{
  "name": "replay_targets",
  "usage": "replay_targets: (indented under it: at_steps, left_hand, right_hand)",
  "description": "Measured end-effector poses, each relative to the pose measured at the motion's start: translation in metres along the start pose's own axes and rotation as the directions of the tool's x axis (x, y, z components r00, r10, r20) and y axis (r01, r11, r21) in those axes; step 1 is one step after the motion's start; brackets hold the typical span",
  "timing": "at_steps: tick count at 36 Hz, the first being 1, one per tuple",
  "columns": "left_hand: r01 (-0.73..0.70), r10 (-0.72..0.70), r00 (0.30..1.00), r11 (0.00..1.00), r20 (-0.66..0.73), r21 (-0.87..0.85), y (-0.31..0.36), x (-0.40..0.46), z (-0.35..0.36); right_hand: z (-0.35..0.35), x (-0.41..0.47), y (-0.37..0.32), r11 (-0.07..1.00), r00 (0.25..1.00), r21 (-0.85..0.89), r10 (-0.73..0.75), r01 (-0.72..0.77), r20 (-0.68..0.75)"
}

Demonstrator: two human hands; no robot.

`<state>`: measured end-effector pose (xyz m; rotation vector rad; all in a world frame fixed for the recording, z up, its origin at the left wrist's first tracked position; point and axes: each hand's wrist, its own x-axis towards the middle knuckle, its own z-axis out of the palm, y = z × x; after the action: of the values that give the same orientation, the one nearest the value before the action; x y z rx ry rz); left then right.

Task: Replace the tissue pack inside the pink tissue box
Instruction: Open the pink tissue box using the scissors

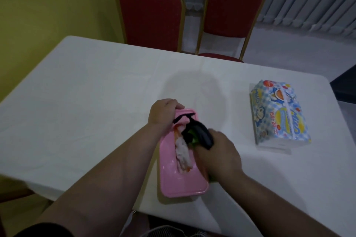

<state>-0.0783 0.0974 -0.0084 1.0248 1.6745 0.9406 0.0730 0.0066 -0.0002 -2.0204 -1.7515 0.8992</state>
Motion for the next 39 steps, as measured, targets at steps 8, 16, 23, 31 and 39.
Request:
replay_targets:
  at_steps: [8, 16, 23, 31, 39]
  left_hand:
    - [-0.047, 0.048, 0.998, 0.999, -0.032, 0.023, -0.010, 0.005, 0.002]
    - [-0.269, 0.339, 0.932, 0.883, -0.127, 0.385, -0.004, -0.014, 0.001]
    - [0.043, -0.051, 0.999, 0.740, -0.007, 0.672, 0.003, -0.043, 0.020]
    - [-0.021, 0.105, 0.992, 0.665, -0.065, 0.747, -0.011, -0.045, 0.027]
    - [-0.022, 0.124, 0.989, 0.658, -0.079, 0.752, -0.015, -0.046, 0.030]
  right_hand:
    - [0.006, 0.046, -0.020, 0.993, 0.993, 0.117, 0.009, 0.004, -0.114]
    - [-0.005, 0.051, -0.004, 0.605, 0.968, 0.783, 0.249, -0.145, -0.013]
    - [-0.008, 0.005, 0.044, 0.671, 0.949, 0.708, 0.317, -0.221, -0.004]
    - [0.028, -0.057, 0.063, 0.767, 1.000, 0.641, 0.016, -0.026, 0.021]
    - [0.052, -0.057, 0.061, 0.762, 0.998, 0.647, 0.063, -0.030, -0.029]
